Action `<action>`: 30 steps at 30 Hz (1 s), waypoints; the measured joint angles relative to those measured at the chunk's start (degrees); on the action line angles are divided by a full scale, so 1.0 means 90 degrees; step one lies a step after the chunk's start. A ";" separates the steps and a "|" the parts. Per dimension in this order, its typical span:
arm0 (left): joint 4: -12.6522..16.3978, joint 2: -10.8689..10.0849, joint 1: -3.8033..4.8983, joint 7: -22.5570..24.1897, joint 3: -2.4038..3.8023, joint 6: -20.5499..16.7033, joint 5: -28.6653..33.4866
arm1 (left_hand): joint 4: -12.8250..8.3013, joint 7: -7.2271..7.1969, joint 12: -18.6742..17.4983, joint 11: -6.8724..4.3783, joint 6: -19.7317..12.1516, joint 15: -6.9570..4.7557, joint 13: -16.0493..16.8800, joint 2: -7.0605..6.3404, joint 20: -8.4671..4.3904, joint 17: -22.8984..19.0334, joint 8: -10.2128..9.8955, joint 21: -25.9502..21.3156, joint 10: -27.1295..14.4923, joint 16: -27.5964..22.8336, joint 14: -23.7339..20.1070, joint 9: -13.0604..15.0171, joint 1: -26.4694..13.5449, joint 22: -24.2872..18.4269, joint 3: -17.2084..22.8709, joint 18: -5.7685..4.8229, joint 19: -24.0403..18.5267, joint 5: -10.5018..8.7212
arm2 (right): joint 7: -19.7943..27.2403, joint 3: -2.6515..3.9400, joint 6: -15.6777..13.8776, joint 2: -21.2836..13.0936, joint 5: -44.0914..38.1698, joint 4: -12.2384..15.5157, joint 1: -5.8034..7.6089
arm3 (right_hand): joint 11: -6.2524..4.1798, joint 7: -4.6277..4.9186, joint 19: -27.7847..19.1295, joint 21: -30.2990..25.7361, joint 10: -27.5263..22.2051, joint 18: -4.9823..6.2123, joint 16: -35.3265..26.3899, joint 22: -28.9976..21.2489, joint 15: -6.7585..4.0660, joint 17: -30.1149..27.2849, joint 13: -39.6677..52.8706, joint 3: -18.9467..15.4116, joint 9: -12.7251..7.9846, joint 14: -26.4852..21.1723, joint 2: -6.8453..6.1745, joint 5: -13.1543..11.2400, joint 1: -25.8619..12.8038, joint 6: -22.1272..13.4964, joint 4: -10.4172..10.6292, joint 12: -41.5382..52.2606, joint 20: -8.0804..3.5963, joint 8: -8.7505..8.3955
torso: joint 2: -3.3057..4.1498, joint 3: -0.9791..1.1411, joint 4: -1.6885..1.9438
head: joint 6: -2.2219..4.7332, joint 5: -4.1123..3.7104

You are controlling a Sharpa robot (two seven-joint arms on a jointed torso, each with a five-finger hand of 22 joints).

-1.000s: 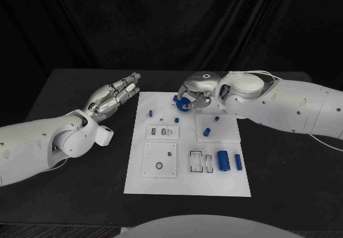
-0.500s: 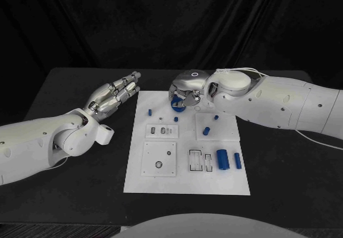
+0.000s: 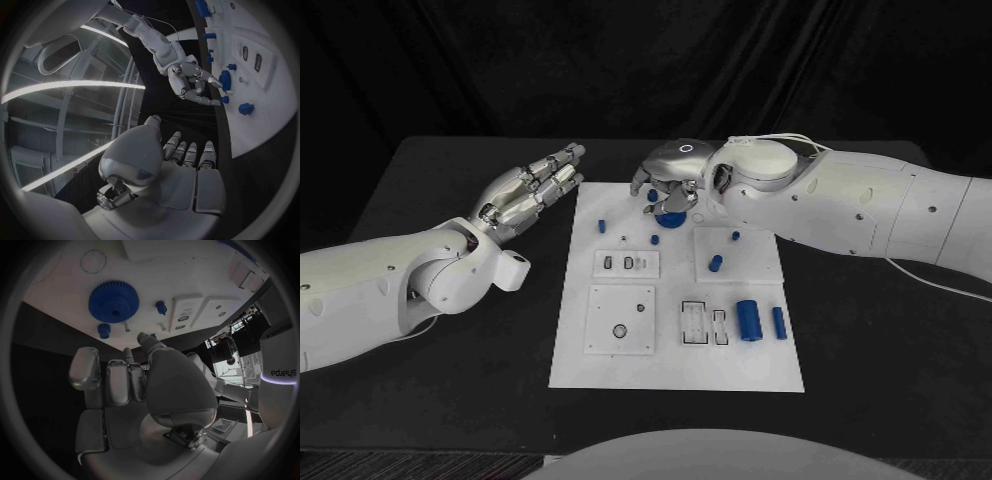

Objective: Assemble the parts on the task board

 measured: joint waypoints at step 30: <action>-0.0046 -0.0030 0.0000 0.0000 0.0000 0.0040 0.0000 | -0.0053 0.0000 0.0000 0.0000 0.0000 0.0022 0.0000 0.0025 0.0022 0.0005 0.0000 0.0000 0.0000 0.0000 0.0023 0.0005 0.0025 0.0000 0.0017 0.0000 0.0022 0.0050 | -0.0244 -0.0001 0.0183 -0.0847 -0.0001 0.0397 -0.0033 | 0.0043 0.0112 0.0196 0.0374 0.0138 0.0000 0.0371 -0.0002 0.0019 0.0000 -0.0002 -0.0442 -0.0058 0.0019 -0.0010 -0.1005 -0.0510 0.0136 0.0404 0.0279 0.0011 -0.0050 | 0.0004 0.0007 0.0003 | 0.0021 0.0038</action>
